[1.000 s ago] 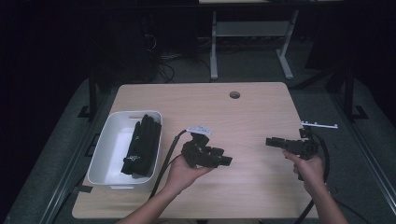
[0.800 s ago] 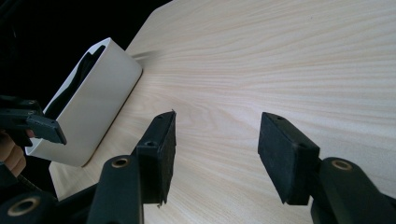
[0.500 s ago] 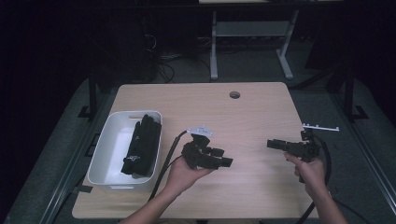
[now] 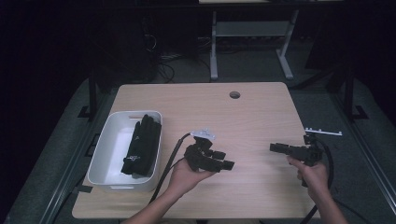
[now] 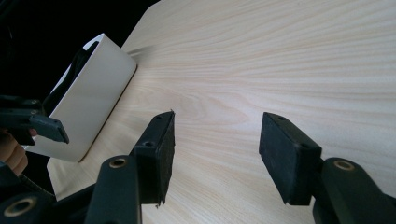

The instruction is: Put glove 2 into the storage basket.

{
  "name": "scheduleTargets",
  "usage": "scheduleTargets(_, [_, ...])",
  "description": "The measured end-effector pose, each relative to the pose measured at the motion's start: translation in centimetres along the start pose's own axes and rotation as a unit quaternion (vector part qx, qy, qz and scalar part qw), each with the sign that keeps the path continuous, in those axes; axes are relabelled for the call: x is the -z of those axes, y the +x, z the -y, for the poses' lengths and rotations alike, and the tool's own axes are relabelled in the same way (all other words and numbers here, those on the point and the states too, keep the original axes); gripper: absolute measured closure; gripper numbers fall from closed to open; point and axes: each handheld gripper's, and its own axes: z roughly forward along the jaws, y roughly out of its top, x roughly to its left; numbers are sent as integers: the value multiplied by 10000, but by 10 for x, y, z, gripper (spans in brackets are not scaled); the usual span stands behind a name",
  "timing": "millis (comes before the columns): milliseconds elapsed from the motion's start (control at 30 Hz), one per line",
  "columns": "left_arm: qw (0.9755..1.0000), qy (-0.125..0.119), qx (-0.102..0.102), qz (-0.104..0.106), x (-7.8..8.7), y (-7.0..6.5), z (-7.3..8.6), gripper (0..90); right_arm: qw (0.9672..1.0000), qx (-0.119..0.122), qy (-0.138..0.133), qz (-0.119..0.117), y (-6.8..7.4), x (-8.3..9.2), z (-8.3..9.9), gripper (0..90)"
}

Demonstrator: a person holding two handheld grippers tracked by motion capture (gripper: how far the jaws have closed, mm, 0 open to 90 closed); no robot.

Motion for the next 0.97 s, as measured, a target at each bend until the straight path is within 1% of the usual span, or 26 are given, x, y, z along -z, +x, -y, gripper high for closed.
scheduleTargets(67, [10000, 12, 8, 22, -2, 0, 1, 432, 10000, -38, -21, 1, -3, 2, 3, 450])
scheduleTargets(100, [10000, 16, -23, 23, -3, 0, 1, 432, 10000, -38, -21, 1, -3, 2, 3, 450])
scheduleTargets(200, [10000, 39, 31, 38, -6, -1, 3, 429, 10000, -32, -7, 13, -4, 3, 4, 449])
scheduleTargets(233, [10000, 55, 0, 41, -6, 0, 3, 429, 10000, -44, -17, 11, -5, 4, 5, 449])
scheduleTargets(267, [10000, 57, 29, 36, -7, -1, 4, 429, 10000, -55, -17, 11, -5, 4, 5, 449])
scheduleTargets(300, [10000, 66, -4, 36, -7, 0, 5, 429, 10000, -51, -18, 14, -6, 4, 7, 449])
scheduleTargets(333, [10000, 55, 33, 50, -8, -1, 6, 429, 10000, -60, -7, 22, -7, 5, 7, 447])
scheduleTargets(633, [9999, 148, 33, 29, -13, 1, 14, 422, 10000, -65, 24, 46, -10, 5, 14, 437])
scheduleTargets(967, [9998, 164, 62, 37, -16, 1, 19, 412, 10000, -56, 36, 9, -8, 3, 16, 428])
